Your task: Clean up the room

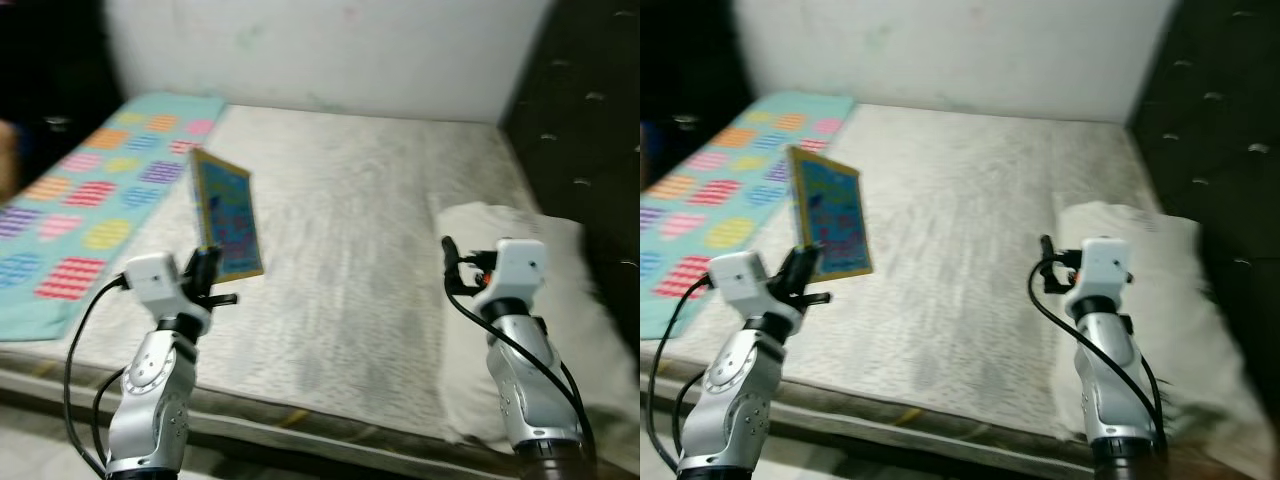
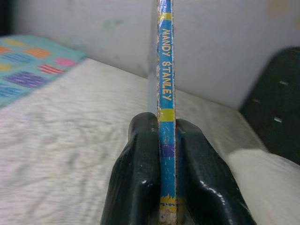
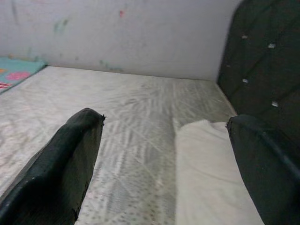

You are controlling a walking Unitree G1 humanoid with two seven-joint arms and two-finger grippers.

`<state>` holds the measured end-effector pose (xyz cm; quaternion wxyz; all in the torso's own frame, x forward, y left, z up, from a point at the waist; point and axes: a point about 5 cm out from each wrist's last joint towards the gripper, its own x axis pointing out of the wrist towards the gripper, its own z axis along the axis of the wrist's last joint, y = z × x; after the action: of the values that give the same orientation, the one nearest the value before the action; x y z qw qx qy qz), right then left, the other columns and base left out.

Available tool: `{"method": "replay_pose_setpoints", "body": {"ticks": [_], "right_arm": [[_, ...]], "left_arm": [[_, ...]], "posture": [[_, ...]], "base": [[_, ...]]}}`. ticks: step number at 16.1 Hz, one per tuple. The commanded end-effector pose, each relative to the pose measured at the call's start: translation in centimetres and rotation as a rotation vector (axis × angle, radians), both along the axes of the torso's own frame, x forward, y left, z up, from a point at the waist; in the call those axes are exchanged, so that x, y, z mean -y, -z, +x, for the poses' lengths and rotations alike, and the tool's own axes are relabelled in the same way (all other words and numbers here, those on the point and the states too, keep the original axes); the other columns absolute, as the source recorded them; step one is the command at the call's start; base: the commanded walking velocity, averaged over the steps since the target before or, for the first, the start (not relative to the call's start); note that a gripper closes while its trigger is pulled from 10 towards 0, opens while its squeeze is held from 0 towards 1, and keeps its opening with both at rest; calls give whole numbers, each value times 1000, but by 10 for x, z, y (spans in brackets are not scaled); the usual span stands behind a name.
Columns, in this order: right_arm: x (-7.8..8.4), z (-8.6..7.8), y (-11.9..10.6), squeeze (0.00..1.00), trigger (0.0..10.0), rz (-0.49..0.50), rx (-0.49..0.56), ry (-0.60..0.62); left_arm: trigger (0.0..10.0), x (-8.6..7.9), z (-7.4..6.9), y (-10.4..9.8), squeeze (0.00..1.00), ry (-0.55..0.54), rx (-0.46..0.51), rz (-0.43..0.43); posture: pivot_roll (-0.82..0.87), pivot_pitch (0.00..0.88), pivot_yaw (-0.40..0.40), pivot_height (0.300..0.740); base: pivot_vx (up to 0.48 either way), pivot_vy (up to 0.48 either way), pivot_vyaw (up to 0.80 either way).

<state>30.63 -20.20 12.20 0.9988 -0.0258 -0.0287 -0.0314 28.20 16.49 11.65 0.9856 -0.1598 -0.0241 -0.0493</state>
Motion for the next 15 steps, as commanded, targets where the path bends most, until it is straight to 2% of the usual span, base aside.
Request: {"method": "replay_pose_setpoints", "body": {"ticks": [1,7,15], "right_arm": [[-2,2,-1,0,10000,1,2,-8],[-2,1,0,0,10000,-4,2,-11],[-4,1,-1,0,10000,3,0,-11]], "left_arm": [[10000,-3,2,-10,0,-13,42,13],[10000,-2,3,-10,0,-17,41,7],[10000,-3,2,-11,0,-21,43,-12]], "posture": [[-97,0,26,740],[-98,0,24,740],[-98,0,21,740]], "base": [[0,-480,0],[0,-480,0],[0,0,0]]}}
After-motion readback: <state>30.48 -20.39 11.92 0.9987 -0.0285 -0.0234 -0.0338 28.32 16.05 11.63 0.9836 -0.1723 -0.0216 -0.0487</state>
